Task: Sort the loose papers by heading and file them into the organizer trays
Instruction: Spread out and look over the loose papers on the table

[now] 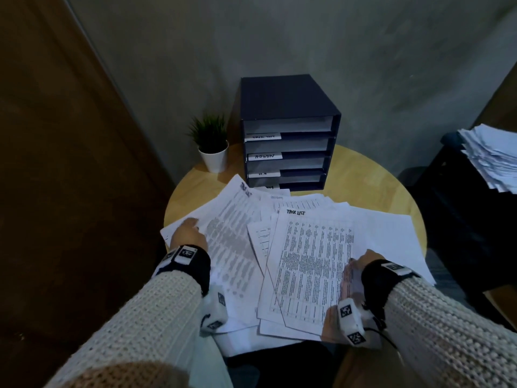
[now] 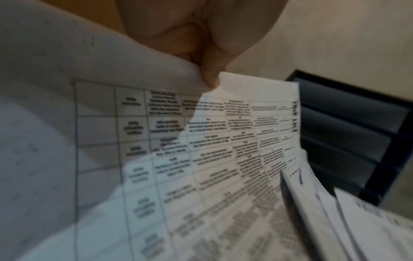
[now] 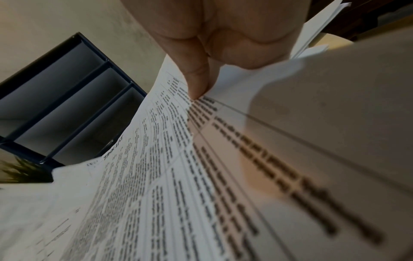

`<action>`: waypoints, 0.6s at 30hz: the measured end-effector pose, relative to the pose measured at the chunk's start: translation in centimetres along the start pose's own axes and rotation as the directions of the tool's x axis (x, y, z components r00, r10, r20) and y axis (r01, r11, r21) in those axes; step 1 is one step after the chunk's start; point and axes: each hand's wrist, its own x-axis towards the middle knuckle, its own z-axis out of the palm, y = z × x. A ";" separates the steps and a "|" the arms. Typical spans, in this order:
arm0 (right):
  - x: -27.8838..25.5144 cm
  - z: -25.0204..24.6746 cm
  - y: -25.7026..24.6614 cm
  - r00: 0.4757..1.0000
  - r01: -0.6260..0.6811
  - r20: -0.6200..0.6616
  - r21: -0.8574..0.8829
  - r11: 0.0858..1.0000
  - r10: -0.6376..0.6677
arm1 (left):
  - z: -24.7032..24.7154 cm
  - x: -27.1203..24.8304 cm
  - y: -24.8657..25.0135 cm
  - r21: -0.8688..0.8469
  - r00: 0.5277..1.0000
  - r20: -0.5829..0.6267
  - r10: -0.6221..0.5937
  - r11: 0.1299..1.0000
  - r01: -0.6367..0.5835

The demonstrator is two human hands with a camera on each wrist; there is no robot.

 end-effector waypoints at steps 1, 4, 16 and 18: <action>-0.1 0.0 -0.1 1.000 0.003 -0.001 -0.013 1.000 -0.003 | -0.7 0.4 0.3 -0.042 0.999 -0.046 -0.006 0.999 0.004; -0.1 0.0 0.0 0.999 0.025 -0.023 -0.032 0.999 -0.026 | -3.1 1.1 1.4 -0.144 0.987 -0.163 -0.015 0.990 -0.009; -1.3 -1.5 -1.2 0.990 0.122 -0.084 0.153 0.981 -0.110 | -5.6 -0.7 6.7 -0.247 0.974 -0.191 0.122 0.954 -0.169; -1.7 -2.3 -1.9 0.981 0.180 -0.118 0.245 0.952 -0.155 | -3.9 -1.2 6.4 -0.228 0.984 -0.111 0.139 0.960 -0.161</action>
